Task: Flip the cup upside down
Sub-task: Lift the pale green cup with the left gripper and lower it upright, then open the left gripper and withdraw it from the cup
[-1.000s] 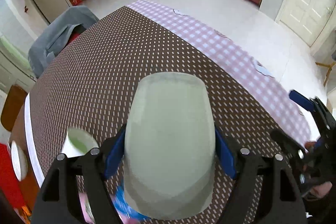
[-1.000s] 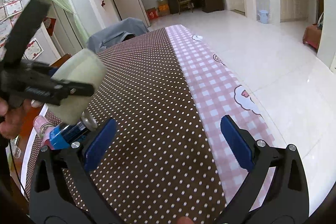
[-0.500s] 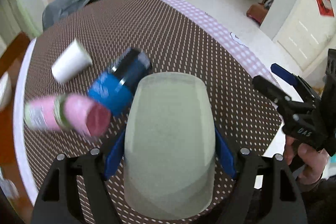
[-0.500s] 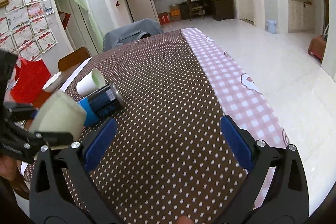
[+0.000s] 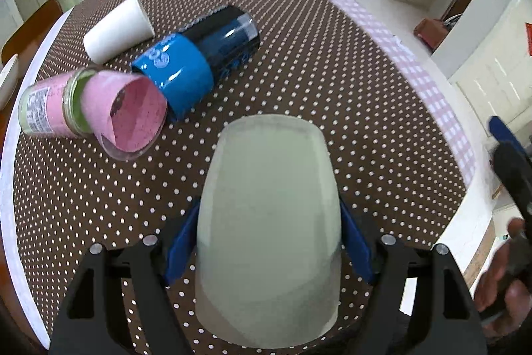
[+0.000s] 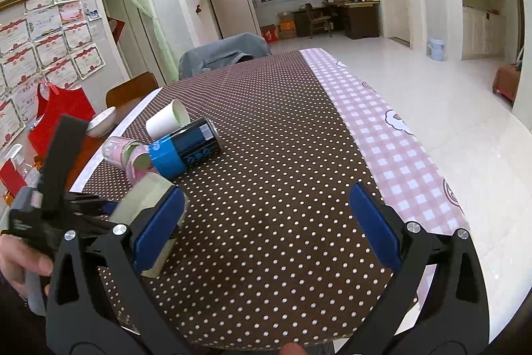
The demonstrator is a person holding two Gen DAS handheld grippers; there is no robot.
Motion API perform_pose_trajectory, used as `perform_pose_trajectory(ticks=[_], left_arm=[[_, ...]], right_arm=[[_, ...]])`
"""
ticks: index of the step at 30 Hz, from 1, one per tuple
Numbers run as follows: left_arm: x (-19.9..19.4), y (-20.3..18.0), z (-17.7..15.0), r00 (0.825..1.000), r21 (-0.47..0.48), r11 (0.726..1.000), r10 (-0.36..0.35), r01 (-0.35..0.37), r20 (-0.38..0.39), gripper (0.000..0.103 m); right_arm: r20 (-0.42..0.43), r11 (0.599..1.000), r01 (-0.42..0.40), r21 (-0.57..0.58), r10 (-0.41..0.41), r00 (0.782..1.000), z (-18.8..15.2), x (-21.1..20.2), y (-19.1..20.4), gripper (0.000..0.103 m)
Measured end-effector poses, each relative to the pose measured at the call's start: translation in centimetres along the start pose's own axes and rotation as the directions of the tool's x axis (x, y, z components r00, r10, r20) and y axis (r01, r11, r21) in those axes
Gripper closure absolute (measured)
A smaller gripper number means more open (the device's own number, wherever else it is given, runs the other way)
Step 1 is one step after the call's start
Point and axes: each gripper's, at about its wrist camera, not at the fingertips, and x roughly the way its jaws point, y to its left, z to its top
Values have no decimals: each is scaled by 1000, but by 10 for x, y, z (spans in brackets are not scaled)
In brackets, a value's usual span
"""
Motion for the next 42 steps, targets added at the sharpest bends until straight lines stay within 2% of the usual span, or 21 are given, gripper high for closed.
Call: perform_pose_trajectory(ticks=[2,9,17,23,29,42], left_arm=[[1,1,0,1000,-5,1000,3,-3,-1,27],[-27,-4,0,994,-5,998,60,-60,96,26],[-65,-3,-11,968,-45,991,130,-123,216,26],[-87,9,-28,951,-108,988,140,-114,275,26],[-108,25,-49,926,-166,977,184,-134,331,26],[-146,39,-89,841,-268,939,317,-214,439,26]], right_arm=[[1,1000,-4,3,4,1000,-3,-2,0,6],[0,1000,-18,8,18,1000,-6,-7,3,6],[-5,999,-40,4,40,999,-6,-10,11,6],[2,998,-55,-20,55,998,-3,-15,26,6],[15,996,-66,-59,67,998,2,-22,42,6],[29,991,-69,-116,73,997,6,-27,67,6]])
